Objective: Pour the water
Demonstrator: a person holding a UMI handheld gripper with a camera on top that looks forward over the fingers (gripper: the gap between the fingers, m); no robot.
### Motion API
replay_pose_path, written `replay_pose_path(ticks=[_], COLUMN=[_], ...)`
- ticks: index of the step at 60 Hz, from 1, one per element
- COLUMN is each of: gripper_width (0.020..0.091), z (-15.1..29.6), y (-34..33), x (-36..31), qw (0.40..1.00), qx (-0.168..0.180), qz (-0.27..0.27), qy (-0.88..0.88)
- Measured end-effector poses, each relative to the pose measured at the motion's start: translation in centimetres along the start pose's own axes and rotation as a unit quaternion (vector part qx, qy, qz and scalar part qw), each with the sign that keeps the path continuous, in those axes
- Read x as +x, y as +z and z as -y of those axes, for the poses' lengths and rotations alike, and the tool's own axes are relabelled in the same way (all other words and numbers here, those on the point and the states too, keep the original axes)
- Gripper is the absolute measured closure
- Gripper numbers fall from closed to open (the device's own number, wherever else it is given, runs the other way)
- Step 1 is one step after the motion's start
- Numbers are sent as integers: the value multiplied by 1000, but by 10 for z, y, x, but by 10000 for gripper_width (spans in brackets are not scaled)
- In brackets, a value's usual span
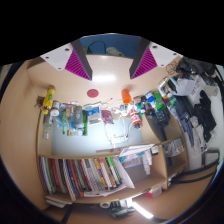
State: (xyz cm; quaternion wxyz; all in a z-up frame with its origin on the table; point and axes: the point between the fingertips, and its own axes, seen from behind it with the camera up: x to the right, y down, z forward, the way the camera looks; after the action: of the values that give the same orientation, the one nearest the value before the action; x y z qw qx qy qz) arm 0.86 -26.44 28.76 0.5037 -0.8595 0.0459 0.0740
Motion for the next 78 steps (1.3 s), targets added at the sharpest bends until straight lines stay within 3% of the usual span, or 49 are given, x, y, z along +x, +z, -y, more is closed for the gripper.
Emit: replay_pose_path(ticks=[6, 7, 8, 12, 23, 34, 47, 65, 72, 75, 76, 78], gripper_width=[279, 277, 277, 280, 274, 274, 272, 276, 277, 292, 325, 483], z=[1, 6, 2, 0, 4, -6, -23, -22, -8, -2, 0, -1], y=[1, 2, 0, 1, 9, 39, 126, 259, 293, 304, 308, 315], x=[-15, 11, -17, -22, 8, 127, 292, 416, 440, 445, 447, 448], qw=[1000, 1000, 1000, 999, 998, 987, 978, 976, 973, 972, 972, 973], qx=[9, 10, 11, 13, 39, 68, 84, 96, 123, 132, 133, 131], qz=[-14, -16, -19, -31, -55, -130, -189, -193, -194, -192, -192, -190], qy=[1, 1, 2, 3, -3, -58, -24, -6, -10, -14, -16, -20])
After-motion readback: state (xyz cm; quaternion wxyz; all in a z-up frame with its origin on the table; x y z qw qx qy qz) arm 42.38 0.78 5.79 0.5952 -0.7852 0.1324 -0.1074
